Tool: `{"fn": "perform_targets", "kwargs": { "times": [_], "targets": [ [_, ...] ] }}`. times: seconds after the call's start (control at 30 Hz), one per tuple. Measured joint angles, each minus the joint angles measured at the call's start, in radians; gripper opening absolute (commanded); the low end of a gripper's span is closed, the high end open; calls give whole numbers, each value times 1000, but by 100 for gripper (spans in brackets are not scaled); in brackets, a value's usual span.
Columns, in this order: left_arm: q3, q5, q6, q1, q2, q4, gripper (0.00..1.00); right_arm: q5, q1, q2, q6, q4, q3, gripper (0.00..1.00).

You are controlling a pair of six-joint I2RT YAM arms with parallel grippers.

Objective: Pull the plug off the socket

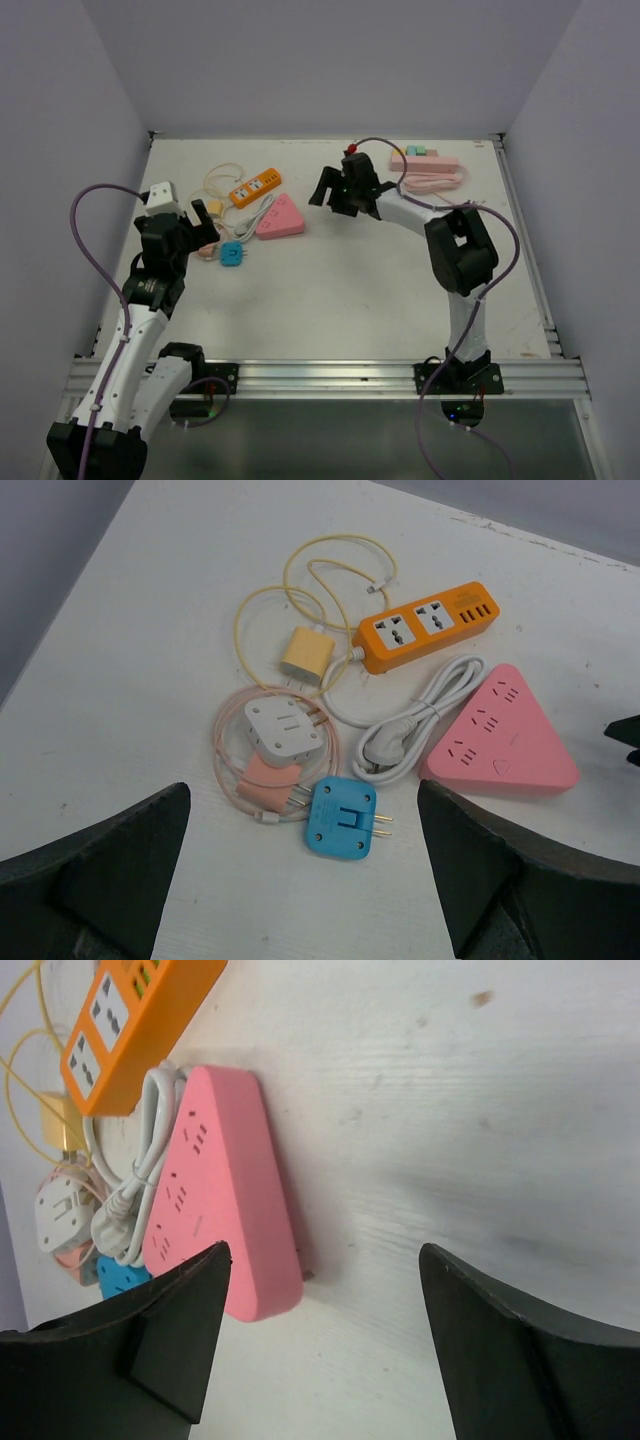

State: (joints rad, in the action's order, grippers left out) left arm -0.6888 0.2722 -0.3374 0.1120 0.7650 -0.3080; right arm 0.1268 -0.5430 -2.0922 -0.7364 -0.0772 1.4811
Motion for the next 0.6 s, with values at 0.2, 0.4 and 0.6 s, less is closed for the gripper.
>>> {"fn": "perform_targets", "kwargs": {
  "times": [0.2,0.4,0.6],
  "targets": [
    [0,0,-1,0,-5,0,100,-87,164,164,19,-69,-77,83],
    [0,0,-1,1,-6,0,100,-267,357,256,-45,-118,-146,91],
    [0,0,-1,2,-6,0,100,-408,410,247,-129,-213,-134,91]
  ]
}}
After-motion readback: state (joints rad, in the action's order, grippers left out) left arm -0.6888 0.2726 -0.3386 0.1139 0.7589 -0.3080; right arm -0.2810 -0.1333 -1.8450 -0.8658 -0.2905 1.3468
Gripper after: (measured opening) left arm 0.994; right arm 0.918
